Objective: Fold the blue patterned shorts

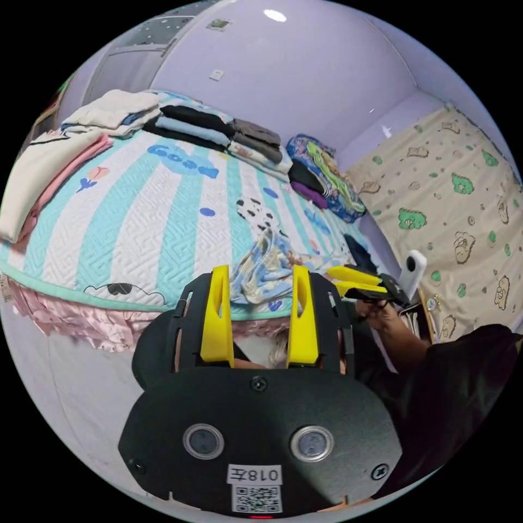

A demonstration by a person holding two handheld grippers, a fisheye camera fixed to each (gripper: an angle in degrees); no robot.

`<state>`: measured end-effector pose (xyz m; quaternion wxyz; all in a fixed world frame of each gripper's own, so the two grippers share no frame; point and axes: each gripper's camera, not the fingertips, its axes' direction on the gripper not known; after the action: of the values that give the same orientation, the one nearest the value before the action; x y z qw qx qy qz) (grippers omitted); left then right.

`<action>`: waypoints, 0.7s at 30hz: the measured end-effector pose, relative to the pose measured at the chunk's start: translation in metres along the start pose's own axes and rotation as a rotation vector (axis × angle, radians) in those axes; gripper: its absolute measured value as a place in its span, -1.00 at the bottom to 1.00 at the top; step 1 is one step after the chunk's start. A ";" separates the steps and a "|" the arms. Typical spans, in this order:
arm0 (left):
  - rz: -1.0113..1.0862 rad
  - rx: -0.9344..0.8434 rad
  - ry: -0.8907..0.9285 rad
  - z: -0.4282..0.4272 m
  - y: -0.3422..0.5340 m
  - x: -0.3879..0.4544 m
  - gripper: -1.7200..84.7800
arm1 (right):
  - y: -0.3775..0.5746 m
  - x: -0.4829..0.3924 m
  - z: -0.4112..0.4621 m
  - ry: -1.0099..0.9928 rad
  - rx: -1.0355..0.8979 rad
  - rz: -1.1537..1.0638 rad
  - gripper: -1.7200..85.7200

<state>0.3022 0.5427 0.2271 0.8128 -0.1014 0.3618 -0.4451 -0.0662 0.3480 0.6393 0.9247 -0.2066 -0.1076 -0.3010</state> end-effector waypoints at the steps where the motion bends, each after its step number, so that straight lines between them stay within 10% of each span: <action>1: -0.002 -0.041 0.003 0.009 -0.007 -0.006 -0.58 | -0.009 -0.010 0.013 0.016 -0.033 -0.065 -0.74; 12: 0.011 -0.308 0.078 0.102 -0.092 -0.039 -0.57 | -0.045 -0.009 0.098 0.333 -0.360 -0.176 -0.85; 21: 0.048 -0.393 0.125 0.153 -0.156 -0.048 -0.57 | -0.027 0.074 0.039 -0.113 -0.122 0.251 -0.95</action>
<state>0.2883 0.4655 0.4366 0.7639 -0.2216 0.4937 -0.3516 -0.0265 0.3078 0.7069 0.9333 -0.2909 -0.1142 -0.1767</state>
